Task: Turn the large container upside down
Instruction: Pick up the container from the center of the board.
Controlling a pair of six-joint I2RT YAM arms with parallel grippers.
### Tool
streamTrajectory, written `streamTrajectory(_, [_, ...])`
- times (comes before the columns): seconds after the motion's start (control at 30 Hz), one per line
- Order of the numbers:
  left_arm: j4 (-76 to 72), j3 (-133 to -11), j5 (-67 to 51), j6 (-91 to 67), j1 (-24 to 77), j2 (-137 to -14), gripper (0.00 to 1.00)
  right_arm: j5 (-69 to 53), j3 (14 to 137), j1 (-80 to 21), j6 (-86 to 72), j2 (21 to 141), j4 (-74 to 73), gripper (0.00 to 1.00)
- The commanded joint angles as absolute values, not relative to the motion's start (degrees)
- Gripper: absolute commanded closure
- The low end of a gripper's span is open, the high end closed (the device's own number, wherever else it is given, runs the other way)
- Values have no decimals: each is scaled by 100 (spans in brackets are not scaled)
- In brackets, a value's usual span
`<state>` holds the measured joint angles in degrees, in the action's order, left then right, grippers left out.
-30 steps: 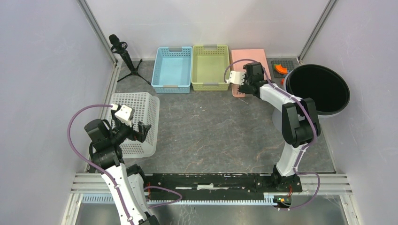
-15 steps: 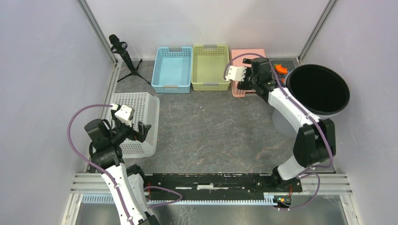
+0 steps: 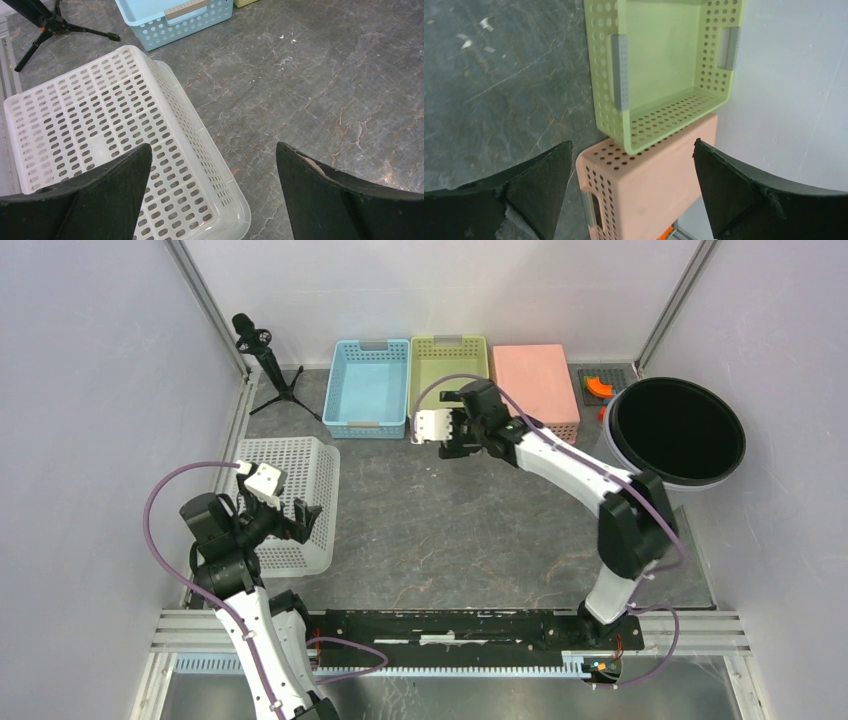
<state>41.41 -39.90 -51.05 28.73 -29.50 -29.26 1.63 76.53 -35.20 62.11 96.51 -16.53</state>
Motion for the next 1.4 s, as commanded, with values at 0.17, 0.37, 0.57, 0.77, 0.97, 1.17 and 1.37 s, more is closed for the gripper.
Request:
streamTrajectory(0.17, [3978, -3985, -5115, 2813, -2971, -2950, 0, 405, 9245, -3512, 5782, 11115, -1880, 4])
streamTrajectory(0.37, [3977, -3983, -5125, 2815, -2971, -2954, 0, 480, 9527, -3510, 5870, 11578, -1861, 7])
streamTrajectory(0.57, [3981, -3982, -5125, 2813, -2973, -2968, 0, 468, 9620, -3515, 5950, 11882, -1705, 9])
streamTrajectory(0.77, [3981, -3983, -5115, 2822, -2974, -3006, 0, 430, 9777, -3509, 6023, 12199, -1670, 11])
streamTrajectory(0.97, [3979, -3986, -5110, 2814, -2978, -3045, 0, 312, 9842, -3455, 6114, 12381, -1688, 16])
streamTrajectory(1.17, [3981, -3989, -5106, 2820, -2974, -3060, 0, 13, 9987, -3260, 6212, 12467, -1937, 22])
streamTrajectory(1.37, [3976, -3988, -5091, 2818, -2976, -3067, 0, -650, 10219, -3080, 6366, 12518, -2426, 38])
